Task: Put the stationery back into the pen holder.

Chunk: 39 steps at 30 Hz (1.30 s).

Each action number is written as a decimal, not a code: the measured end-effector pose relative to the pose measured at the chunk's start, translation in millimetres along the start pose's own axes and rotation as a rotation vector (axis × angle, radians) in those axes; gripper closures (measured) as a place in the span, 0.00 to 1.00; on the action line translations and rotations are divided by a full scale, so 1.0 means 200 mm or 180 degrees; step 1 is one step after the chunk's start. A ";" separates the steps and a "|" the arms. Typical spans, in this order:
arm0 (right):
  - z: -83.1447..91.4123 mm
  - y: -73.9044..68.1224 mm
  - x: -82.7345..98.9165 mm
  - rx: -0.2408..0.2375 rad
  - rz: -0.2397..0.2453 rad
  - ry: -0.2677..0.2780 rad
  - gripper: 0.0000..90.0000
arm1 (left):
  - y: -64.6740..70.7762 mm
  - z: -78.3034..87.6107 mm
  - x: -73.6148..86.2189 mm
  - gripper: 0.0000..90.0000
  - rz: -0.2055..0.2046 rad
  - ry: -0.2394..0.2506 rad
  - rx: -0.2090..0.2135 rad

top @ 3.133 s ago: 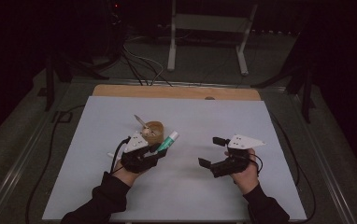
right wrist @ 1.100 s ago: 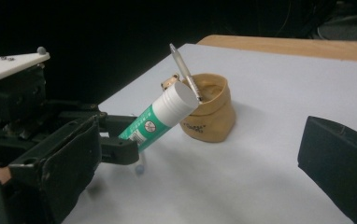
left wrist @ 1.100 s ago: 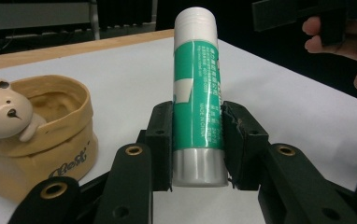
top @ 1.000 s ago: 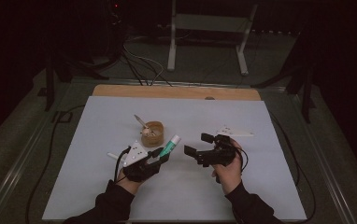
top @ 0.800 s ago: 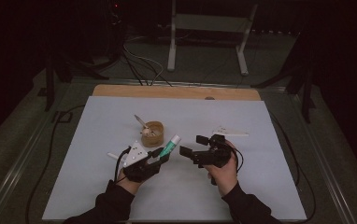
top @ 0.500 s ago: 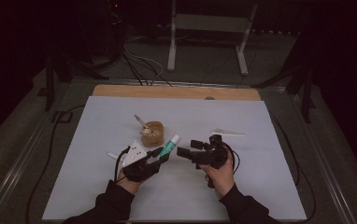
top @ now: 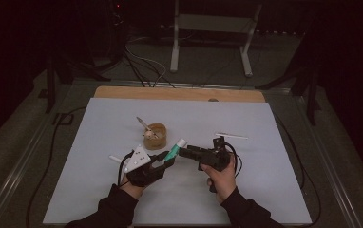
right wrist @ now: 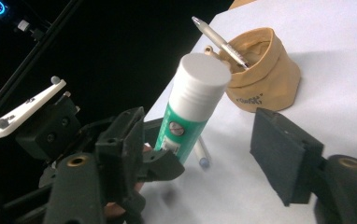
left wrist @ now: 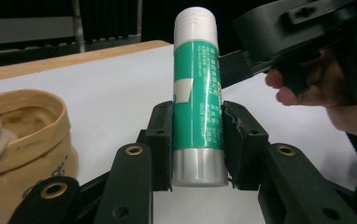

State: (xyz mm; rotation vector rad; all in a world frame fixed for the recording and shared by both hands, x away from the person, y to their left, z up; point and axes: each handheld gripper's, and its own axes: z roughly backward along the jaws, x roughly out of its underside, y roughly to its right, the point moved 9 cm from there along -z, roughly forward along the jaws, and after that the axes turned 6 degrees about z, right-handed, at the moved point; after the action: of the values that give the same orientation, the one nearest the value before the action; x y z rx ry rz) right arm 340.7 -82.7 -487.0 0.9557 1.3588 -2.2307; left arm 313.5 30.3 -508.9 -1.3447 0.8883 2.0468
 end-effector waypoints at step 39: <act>0.01 -0.05 -0.03 -0.0006 0.0435 -0.0078 0.73 | 0.02 -0.02 0.03 0.37 0.0074 -0.0205 0.0239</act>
State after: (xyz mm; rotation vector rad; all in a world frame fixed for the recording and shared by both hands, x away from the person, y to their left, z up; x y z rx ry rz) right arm 337.9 -80.3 -476.8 0.9866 1.2460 -2.1321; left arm 310.6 24.7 -514.8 -1.2273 0.9468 2.0417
